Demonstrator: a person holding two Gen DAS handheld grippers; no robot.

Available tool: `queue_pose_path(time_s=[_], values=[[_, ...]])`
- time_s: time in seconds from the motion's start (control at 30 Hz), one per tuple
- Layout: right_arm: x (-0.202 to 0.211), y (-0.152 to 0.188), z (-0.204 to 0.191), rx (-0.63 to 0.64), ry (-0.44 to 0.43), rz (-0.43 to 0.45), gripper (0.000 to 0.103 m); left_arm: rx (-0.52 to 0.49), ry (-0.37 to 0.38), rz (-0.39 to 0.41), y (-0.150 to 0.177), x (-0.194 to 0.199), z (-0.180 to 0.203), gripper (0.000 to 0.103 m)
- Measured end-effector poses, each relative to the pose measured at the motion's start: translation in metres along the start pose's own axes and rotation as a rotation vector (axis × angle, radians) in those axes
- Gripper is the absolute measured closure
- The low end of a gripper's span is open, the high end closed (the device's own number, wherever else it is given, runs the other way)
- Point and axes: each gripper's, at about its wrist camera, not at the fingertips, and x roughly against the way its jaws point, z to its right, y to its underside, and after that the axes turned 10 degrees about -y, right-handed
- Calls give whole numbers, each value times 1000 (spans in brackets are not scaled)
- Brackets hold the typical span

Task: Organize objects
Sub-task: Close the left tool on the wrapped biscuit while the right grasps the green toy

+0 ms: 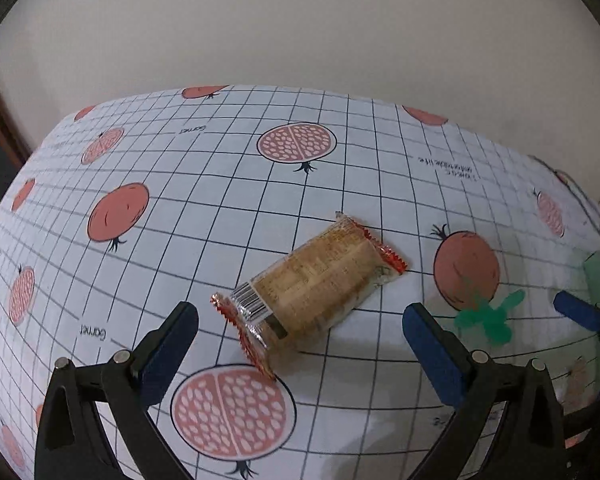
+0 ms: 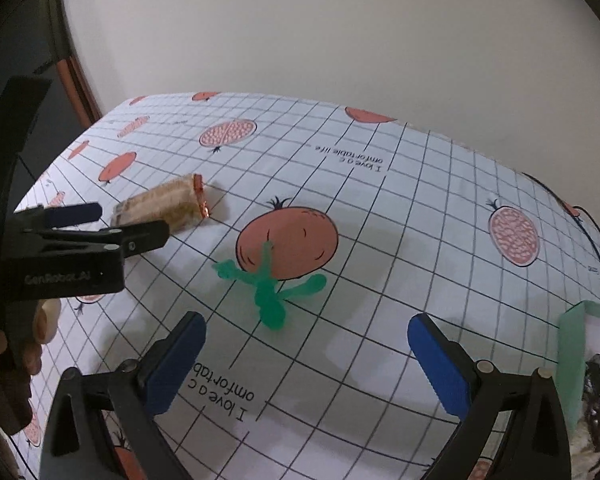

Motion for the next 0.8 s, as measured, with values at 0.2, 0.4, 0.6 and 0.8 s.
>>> queue_pose_path(time_s=[0.2,0.4,0.6,0.8], values=[[-11,0,-2,18,15,-10,12,-47,-17,7,-4,-9,7,1],[-17,-3,-4,34,22,-13,20,-87,-33,12,-11,-17,11,3],[-20,-6,-8,56,23,-17,28,-128,-34,17,-15,-22,16,11],[-21,-8,-11,70,16,-19,47,-150,-16,20,-17,-19,20,35]])
